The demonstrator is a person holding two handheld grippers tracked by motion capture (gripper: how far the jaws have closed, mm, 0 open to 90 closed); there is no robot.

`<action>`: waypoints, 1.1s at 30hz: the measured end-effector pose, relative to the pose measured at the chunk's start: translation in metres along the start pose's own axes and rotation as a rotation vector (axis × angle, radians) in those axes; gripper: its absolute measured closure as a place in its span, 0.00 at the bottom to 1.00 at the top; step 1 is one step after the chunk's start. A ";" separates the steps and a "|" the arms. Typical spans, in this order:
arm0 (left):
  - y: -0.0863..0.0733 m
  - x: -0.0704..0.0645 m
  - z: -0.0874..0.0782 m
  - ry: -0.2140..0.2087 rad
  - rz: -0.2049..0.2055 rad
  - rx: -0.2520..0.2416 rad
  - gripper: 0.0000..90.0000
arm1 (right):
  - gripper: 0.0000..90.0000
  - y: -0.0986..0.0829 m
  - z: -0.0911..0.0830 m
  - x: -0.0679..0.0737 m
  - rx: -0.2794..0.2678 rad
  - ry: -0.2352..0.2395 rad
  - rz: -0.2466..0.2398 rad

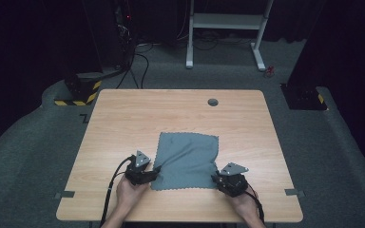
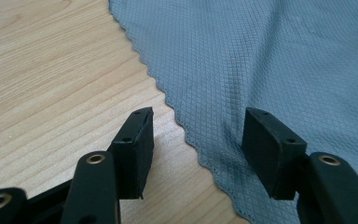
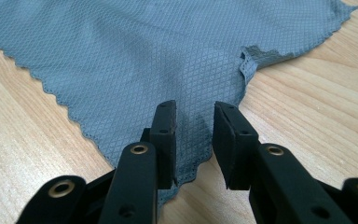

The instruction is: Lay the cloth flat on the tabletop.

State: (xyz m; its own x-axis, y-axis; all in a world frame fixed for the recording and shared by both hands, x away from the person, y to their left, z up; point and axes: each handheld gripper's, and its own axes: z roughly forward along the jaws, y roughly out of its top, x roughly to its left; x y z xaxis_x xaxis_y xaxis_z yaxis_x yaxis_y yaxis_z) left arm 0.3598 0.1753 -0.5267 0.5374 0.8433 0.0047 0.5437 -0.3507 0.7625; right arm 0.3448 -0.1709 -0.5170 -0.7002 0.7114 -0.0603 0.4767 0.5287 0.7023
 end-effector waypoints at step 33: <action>0.077 0.044 0.072 0.078 -0.070 0.090 0.51 | 0.79 0.065 0.054 -0.084 -0.042 -0.140 0.269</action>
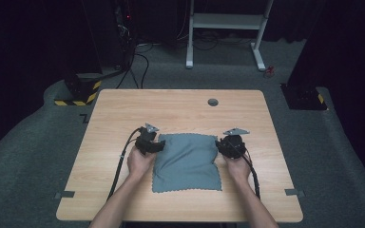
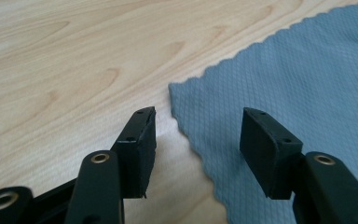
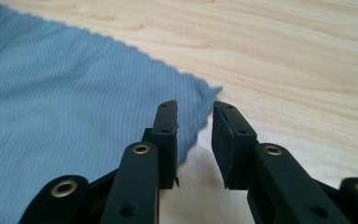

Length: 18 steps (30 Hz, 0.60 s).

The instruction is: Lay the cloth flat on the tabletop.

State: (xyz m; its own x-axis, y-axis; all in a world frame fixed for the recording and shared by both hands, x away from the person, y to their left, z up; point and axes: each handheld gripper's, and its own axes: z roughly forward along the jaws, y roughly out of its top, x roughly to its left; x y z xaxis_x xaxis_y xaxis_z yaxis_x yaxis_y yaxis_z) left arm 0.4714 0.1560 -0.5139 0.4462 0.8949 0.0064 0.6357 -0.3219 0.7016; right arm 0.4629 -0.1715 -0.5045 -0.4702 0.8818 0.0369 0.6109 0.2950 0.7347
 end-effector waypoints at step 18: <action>0.008 -0.010 0.005 -0.043 0.098 0.034 0.99 | 1.00 0.016 0.028 0.002 0.099 -0.001 -0.041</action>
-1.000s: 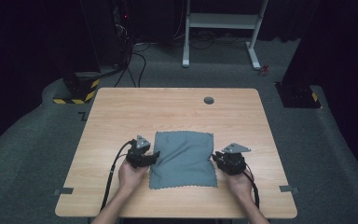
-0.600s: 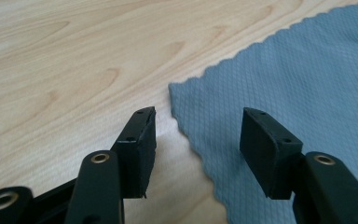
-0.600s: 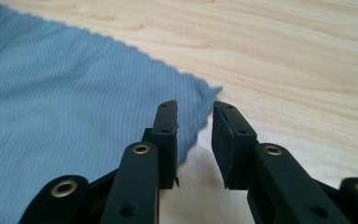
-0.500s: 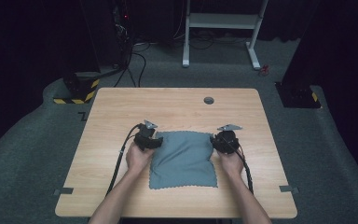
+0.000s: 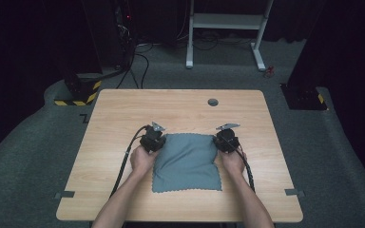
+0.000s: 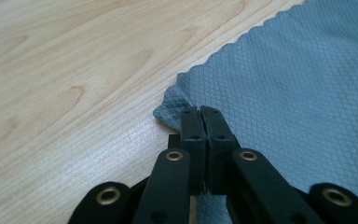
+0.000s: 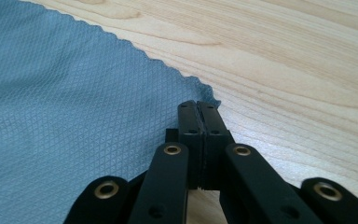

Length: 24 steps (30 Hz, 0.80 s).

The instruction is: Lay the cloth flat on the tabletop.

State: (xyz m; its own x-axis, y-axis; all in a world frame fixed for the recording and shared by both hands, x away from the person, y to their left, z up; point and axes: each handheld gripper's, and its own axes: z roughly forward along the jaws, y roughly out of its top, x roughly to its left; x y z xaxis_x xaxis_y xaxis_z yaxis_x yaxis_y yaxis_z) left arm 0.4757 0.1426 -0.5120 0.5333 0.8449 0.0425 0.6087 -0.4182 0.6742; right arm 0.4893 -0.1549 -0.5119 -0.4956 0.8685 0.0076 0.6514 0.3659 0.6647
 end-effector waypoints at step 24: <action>-0.004 0.020 -0.001 0.113 -0.067 -0.035 0.74 | 0.87 0.019 0.015 0.000 0.003 -0.050 -0.038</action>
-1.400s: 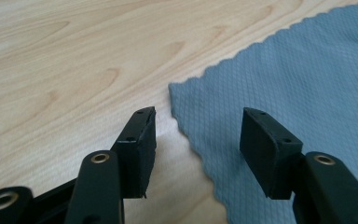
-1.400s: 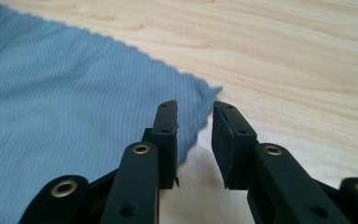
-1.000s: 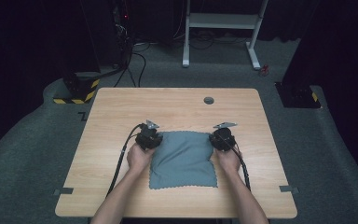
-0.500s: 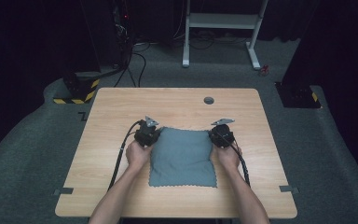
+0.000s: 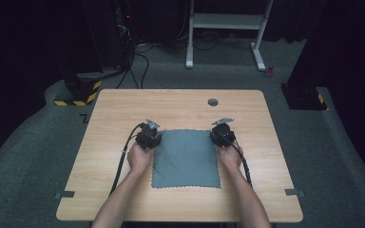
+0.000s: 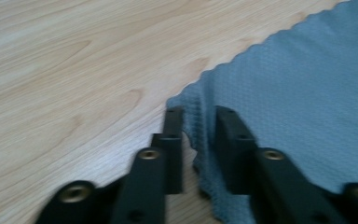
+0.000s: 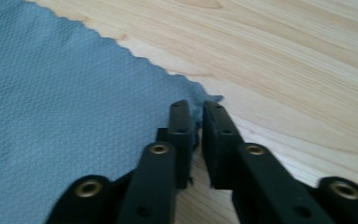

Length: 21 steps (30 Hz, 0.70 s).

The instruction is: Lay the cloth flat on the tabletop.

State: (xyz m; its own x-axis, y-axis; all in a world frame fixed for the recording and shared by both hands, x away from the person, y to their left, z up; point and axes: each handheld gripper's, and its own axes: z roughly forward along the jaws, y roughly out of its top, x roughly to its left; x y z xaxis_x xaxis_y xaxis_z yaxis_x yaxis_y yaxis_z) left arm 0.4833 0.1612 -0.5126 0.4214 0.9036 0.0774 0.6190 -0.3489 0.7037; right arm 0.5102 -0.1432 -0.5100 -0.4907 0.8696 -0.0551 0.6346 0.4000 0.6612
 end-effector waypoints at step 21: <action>-0.050 -0.018 -0.047 -0.126 0.150 -0.016 0.55 | 0.84 -0.068 -0.053 0.016 -0.054 0.095 -0.051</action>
State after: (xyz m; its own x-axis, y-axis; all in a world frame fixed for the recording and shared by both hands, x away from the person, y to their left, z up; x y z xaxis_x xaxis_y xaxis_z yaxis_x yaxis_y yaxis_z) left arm 0.4138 0.1742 -0.5161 0.5885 0.8030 0.0937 0.5327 -0.4723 0.7022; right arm 0.4280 -0.1716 -0.5160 -0.5775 0.8161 -0.0206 0.5754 0.4248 0.6989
